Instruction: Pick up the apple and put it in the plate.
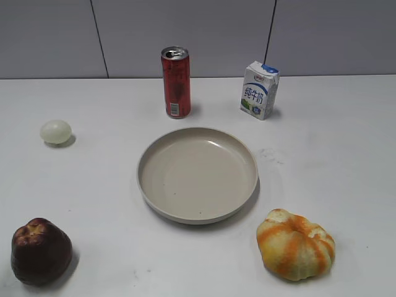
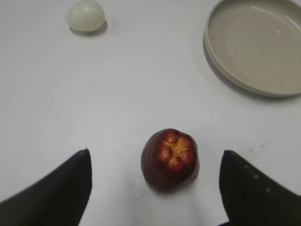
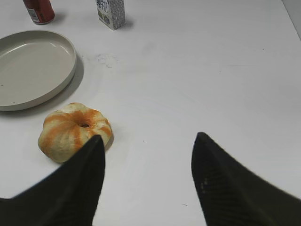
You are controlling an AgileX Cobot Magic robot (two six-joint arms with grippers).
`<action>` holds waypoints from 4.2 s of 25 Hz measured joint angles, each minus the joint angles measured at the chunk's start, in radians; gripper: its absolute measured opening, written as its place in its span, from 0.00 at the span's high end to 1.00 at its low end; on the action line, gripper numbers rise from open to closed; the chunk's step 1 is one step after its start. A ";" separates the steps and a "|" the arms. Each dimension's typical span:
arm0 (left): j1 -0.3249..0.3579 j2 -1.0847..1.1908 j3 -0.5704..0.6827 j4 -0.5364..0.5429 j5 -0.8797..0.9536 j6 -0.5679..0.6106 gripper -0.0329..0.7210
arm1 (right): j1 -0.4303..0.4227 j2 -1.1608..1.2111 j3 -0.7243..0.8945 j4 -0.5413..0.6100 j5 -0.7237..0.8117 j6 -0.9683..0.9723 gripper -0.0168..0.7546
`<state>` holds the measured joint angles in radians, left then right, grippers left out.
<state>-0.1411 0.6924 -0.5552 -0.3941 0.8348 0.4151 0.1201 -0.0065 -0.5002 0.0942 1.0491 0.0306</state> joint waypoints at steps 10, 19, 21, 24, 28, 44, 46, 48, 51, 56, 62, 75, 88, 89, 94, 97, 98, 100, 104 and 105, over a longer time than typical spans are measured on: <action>-0.199 0.341 -0.086 0.055 0.026 0.030 0.12 | 0.000 0.000 0.000 0.000 0.000 0.000 0.40; -0.278 0.619 -0.098 0.112 0.008 0.032 0.13 | 0.000 0.000 0.000 0.000 0.000 0.000 0.40; -0.278 0.661 -0.099 0.123 -0.024 0.032 0.13 | 0.000 0.000 0.000 0.000 0.000 0.000 0.40; -0.278 0.725 -0.099 0.142 -0.066 0.032 0.13 | 0.000 0.000 0.000 0.000 0.000 0.000 0.40; -0.278 0.787 -0.099 0.162 -0.103 0.032 0.13 | 0.000 0.000 0.000 0.000 0.000 0.001 0.40; -0.278 0.812 -0.254 0.195 0.015 0.032 0.20 | 0.000 0.000 0.000 0.000 0.000 0.000 0.40; -0.278 0.812 -0.334 0.190 0.038 0.032 0.20 | 0.000 0.000 0.000 0.000 0.000 0.000 0.40; -0.278 0.813 -0.422 0.181 0.044 0.032 0.20 | 0.000 0.000 0.000 0.000 0.000 0.000 0.40; -0.283 0.828 -0.542 0.163 0.045 0.032 0.20 | 0.000 0.000 0.000 0.000 0.000 0.000 0.40; -0.371 0.931 -0.718 0.150 0.053 0.032 0.20 | 0.000 0.000 0.000 0.000 0.000 0.000 0.40; -0.531 1.160 -0.909 0.152 0.062 0.032 0.20 | 0.000 0.000 0.000 0.000 0.000 0.000 0.40; -0.648 1.443 -1.062 0.289 0.073 0.033 0.19 | 0.000 0.000 0.000 0.000 0.000 0.000 0.40; -0.621 1.442 -1.375 0.275 0.358 -0.042 0.07 | 0.000 0.000 0.000 0.000 0.000 0.000 0.40; -0.608 1.441 -1.399 0.275 0.365 -0.067 0.07 | 0.000 0.000 0.000 0.000 0.000 0.000 0.40; -0.475 1.416 -1.441 0.279 0.377 -0.210 0.09 | 0.000 0.000 0.000 0.000 0.000 0.000 0.40; -0.380 1.387 -1.441 0.284 0.380 -0.262 0.11 | 0.000 0.000 0.000 0.000 0.000 0.000 0.40; -0.349 1.374 -1.441 0.286 0.380 -0.271 0.12 | 0.000 0.000 0.000 0.000 0.000 0.000 0.40; -0.294 1.346 -1.441 0.286 0.382 -0.282 0.13 | 0.000 0.000 0.000 0.000 0.000 0.000 0.40; -0.193 1.273 -1.441 0.287 0.382 -0.287 0.16 | 0.000 0.000 0.000 0.000 0.000 -0.001 0.40; -0.167 1.253 -1.441 0.287 0.382 -0.287 0.17 | 0.000 0.000 0.000 0.000 0.000 -0.001 0.40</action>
<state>-0.3083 1.9450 -1.9966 -0.1069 1.2169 0.1285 0.1201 -0.0065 -0.5002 0.0942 1.0491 0.0293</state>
